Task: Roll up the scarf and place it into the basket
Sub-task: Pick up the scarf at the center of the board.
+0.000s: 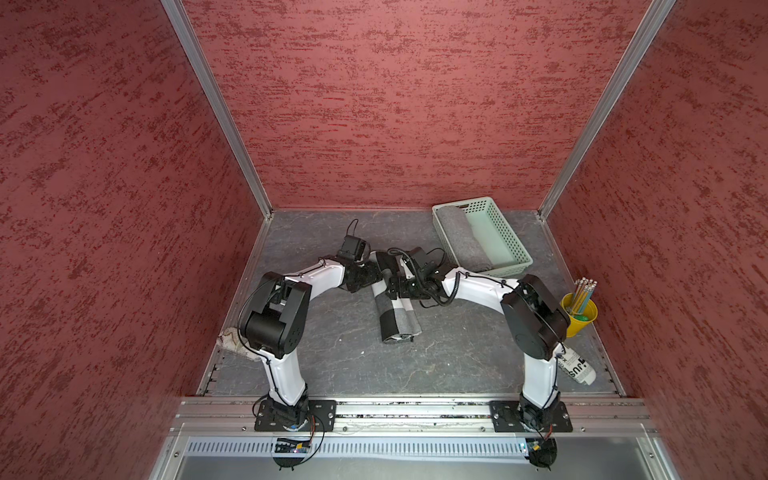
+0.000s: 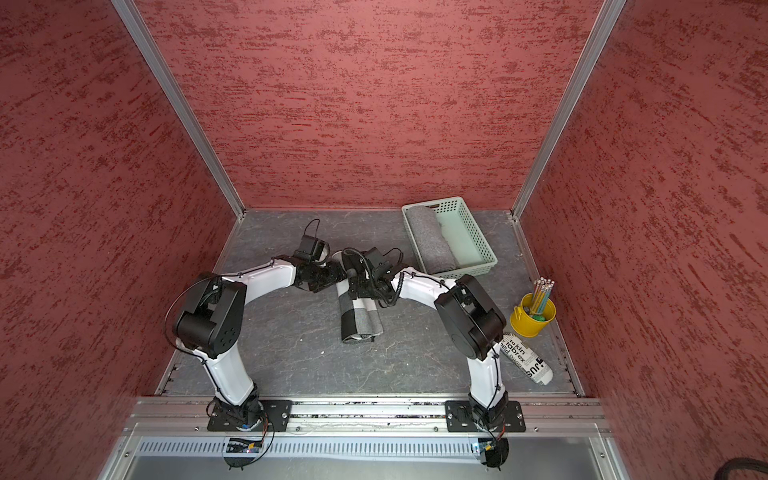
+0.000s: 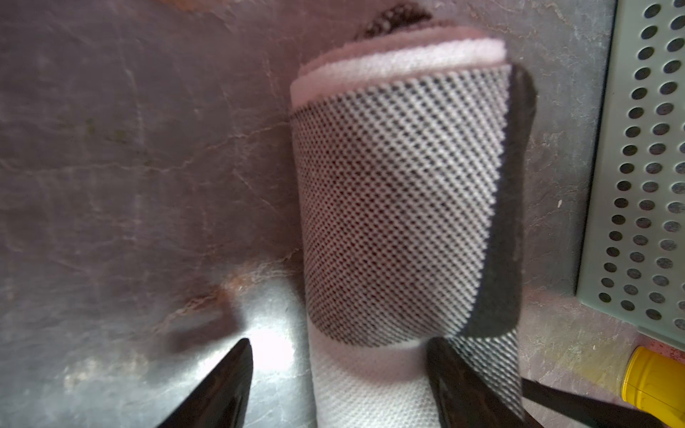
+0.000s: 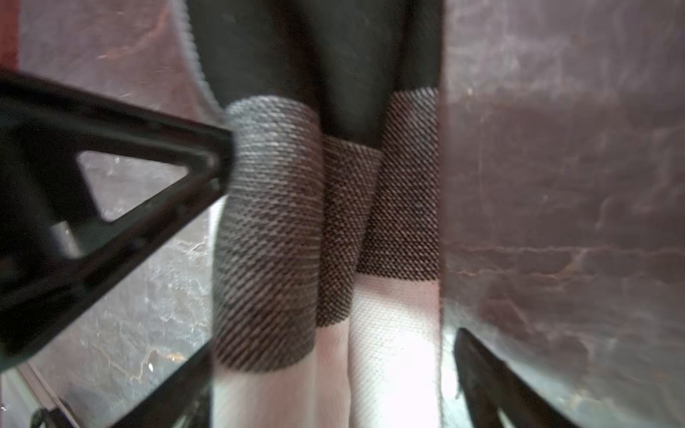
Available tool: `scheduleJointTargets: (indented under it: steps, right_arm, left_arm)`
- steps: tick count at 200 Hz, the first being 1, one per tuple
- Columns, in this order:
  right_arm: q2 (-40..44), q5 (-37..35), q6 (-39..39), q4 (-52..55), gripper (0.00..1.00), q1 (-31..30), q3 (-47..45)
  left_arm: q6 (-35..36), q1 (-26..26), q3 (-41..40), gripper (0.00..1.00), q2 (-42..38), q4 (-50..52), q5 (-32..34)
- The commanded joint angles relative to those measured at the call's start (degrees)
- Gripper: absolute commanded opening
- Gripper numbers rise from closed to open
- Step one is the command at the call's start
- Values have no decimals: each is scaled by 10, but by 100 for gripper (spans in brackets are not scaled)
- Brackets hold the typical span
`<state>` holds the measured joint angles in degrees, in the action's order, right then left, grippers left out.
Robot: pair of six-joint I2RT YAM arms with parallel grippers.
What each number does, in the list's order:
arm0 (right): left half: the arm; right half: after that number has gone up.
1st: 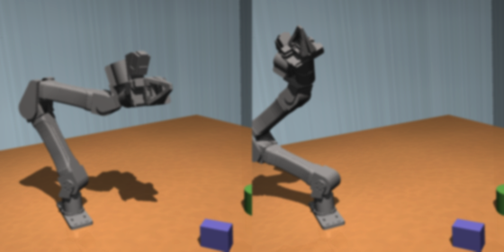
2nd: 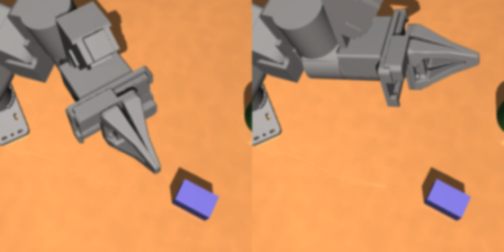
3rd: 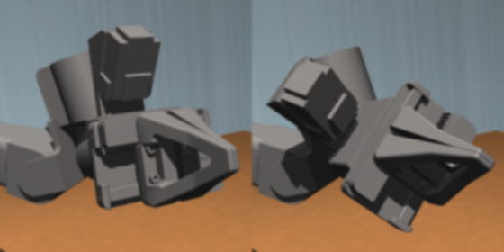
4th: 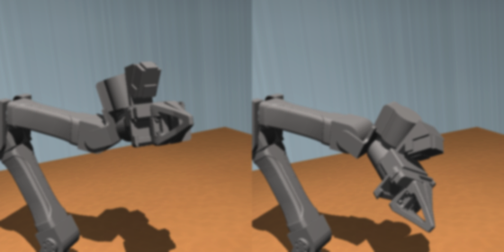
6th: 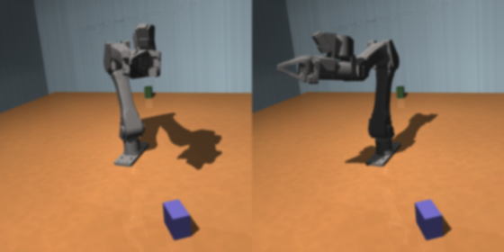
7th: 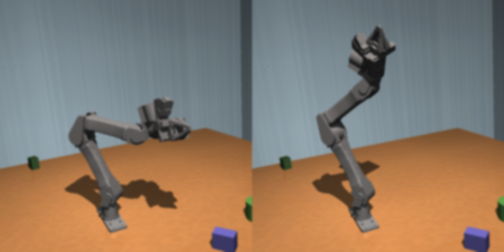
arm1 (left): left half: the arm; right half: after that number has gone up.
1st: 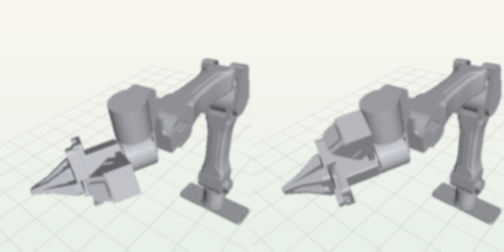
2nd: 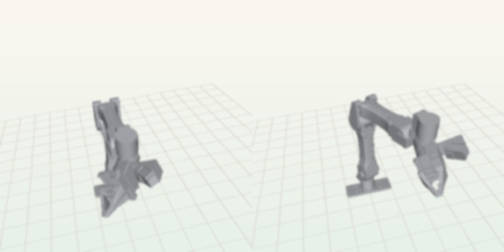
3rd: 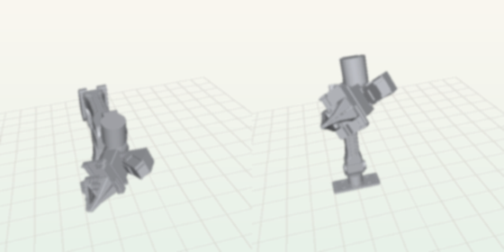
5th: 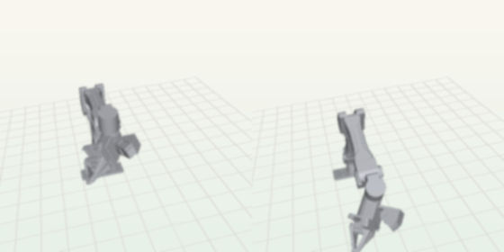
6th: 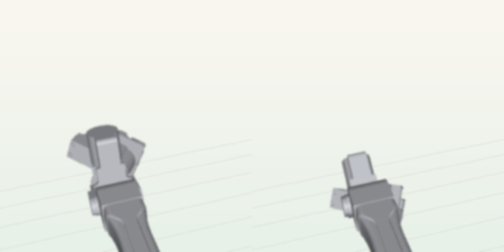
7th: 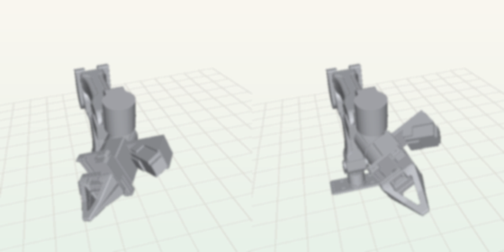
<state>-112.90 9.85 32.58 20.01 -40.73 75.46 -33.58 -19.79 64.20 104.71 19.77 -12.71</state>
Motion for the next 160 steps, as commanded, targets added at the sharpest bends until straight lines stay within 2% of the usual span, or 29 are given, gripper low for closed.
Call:
scheduleJointTargets:
  steps: [1, 24, 84, 98, 109, 122, 160]
  right_arm:
    - [-29, -17, 1, 19, 98, -3, 13]
    - [-43, 2, 13, 0, 94, -3, -4]
    - [-104, 85, 54, -60, 52, -32, -22]
    - [-117, 99, 71, -85, 38, -34, -32]
    - [-124, 101, 80, -99, 18, -33, -39]
    - [-127, 113, 85, -125, 0, -32, -49]
    - [-77, 265, 135, -386, 0, 21, -144]
  left_arm:
    - [9, -10, 9, 74, 11, 20, 9]
    - [5, -11, 6, 74, 8, 18, 10]
    - [-22, -5, -28, 74, -33, -7, 19]
    - [-27, 2, -41, 74, -45, -12, 20]
    - [-29, 8, -51, 73, -56, -16, 18]
    - [-32, 16, -63, 74, -71, -20, 16]
    - [-34, 52, -90, 75, -152, -20, 15]
